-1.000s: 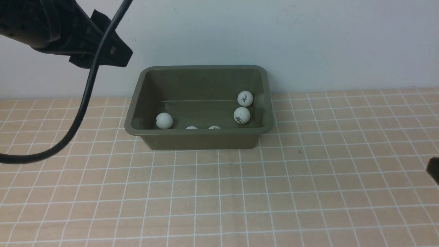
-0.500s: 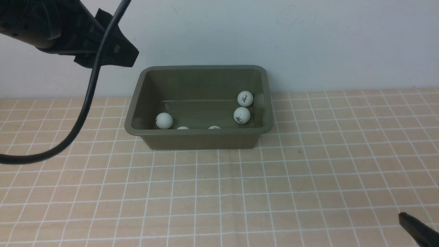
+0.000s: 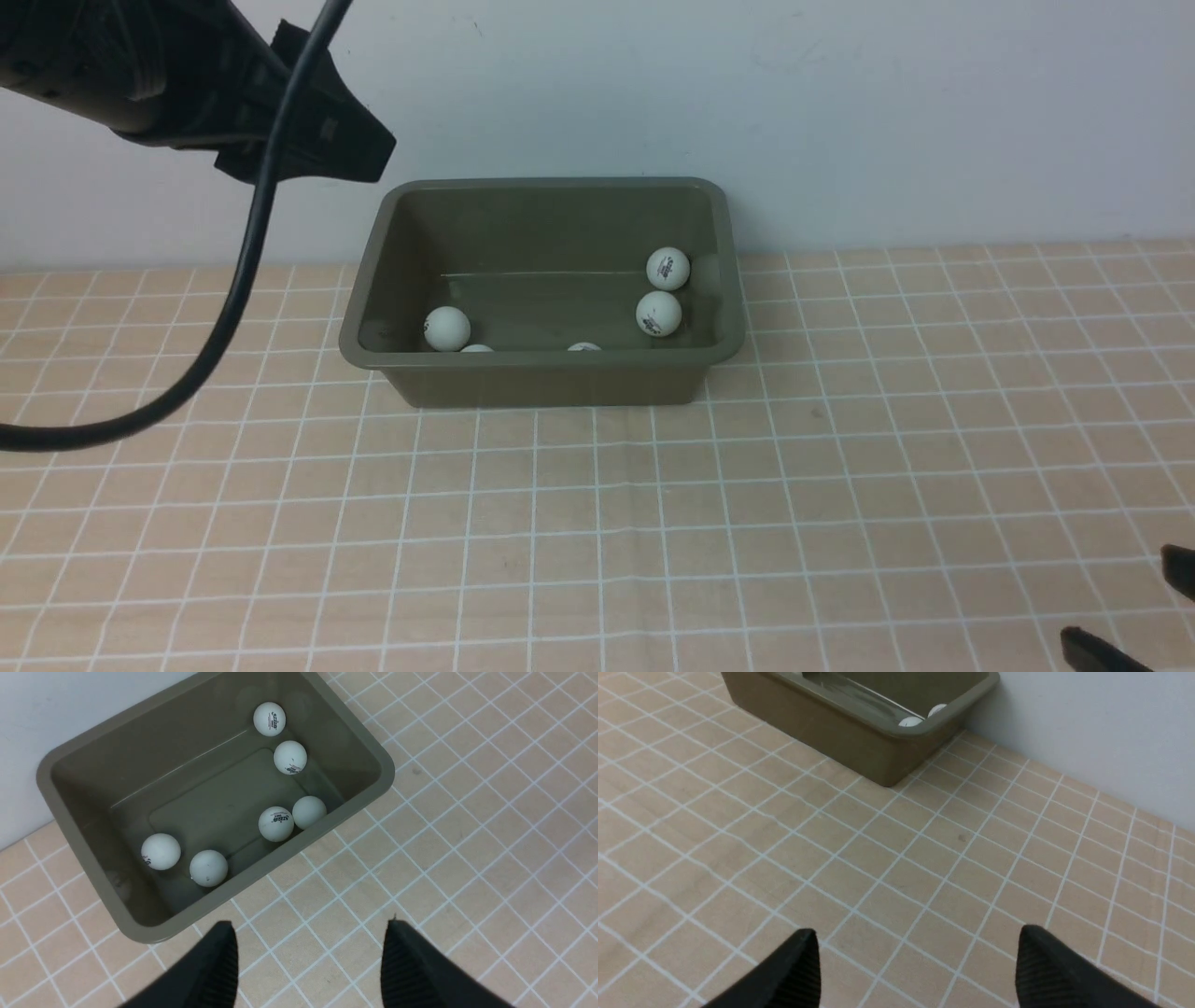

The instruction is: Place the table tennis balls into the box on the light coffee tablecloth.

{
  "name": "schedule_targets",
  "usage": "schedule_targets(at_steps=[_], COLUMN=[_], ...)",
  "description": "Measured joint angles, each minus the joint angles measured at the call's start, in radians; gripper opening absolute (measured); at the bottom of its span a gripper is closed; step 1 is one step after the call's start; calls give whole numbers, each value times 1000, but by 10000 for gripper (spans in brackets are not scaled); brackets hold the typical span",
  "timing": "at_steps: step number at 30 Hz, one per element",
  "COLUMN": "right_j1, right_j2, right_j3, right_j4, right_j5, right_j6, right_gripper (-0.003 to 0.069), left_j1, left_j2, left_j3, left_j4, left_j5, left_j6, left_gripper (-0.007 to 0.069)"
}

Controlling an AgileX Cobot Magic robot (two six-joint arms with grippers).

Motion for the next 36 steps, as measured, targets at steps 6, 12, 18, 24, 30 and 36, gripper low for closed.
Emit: schedule_targets(at_steps=[6, 12, 18, 24, 30, 36], right_j1=[0, 0, -2, -38, -55, -58], right_j2=[0, 0, 0, 0, 0, 0], right_j3=[58, 140, 165, 165, 171, 216], right_j4=[12, 4, -59, 50, 77, 64], right_j5=[-47, -95, -97, -97, -92, -85], right_j6=[0, 0, 0, 0, 0, 0], right_gripper=[512, 512, 512, 512, 512, 512], left_j1=[0, 0, 0, 0, 0, 0], left_j2=[0, 0, 0, 0, 0, 0], left_j3=[0, 0, 0, 0, 0, 0], left_j4=[0, -4, -23, -34, -44, -52], left_j5=[0, 0, 0, 2, 21, 22], left_j6=[0, 0, 2, 9, 9, 9], left_gripper=[340, 340, 340, 340, 340, 340])
